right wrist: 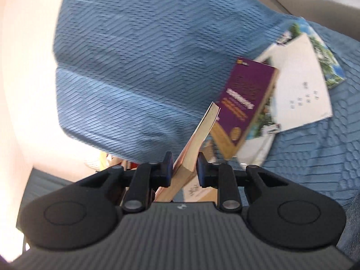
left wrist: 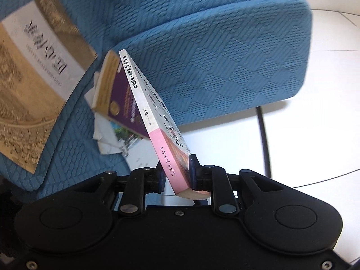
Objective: Organize objects
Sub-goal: 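Carry the white-and-orange book in the left gripper over the tan book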
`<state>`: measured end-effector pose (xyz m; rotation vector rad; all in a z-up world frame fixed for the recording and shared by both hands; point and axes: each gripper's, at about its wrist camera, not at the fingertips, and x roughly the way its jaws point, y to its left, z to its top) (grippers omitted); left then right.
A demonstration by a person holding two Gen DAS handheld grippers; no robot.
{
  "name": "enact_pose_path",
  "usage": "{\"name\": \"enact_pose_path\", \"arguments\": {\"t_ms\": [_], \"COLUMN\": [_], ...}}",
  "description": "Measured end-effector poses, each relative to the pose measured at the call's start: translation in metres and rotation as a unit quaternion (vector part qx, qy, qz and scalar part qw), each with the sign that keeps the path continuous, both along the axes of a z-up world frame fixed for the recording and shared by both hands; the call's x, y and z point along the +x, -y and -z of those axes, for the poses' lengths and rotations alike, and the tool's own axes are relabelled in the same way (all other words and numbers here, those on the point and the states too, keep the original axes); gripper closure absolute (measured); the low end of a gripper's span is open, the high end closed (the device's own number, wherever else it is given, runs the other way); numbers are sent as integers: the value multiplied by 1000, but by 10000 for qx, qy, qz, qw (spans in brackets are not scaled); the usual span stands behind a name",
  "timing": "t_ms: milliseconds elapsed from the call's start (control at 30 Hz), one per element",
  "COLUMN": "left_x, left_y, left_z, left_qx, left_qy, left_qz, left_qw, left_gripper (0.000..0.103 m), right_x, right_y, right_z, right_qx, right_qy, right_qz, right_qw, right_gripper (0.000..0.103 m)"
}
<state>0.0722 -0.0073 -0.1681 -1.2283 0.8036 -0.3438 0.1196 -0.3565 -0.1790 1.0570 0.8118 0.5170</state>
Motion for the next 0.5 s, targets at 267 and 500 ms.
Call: {"name": "enact_pose_path", "arguments": {"t_ms": [267,500], "left_x": [-3,-3], "left_y": [-34,-69], "left_z": [-34,-52], "left_qx": [-27,9], "left_qy": [262,421], "left_qz": [-5,23], "left_qw": [9997,9991], "left_gripper": [84,84], "right_x": [-7,-13], "right_y": [-28,-61], "right_z": [-42,-65], "right_qx": [-81,-220], "right_qy": [284,465], "right_qz": [-60,-120], "right_qw": [9995,9986], "right_gripper": [78,78]}}
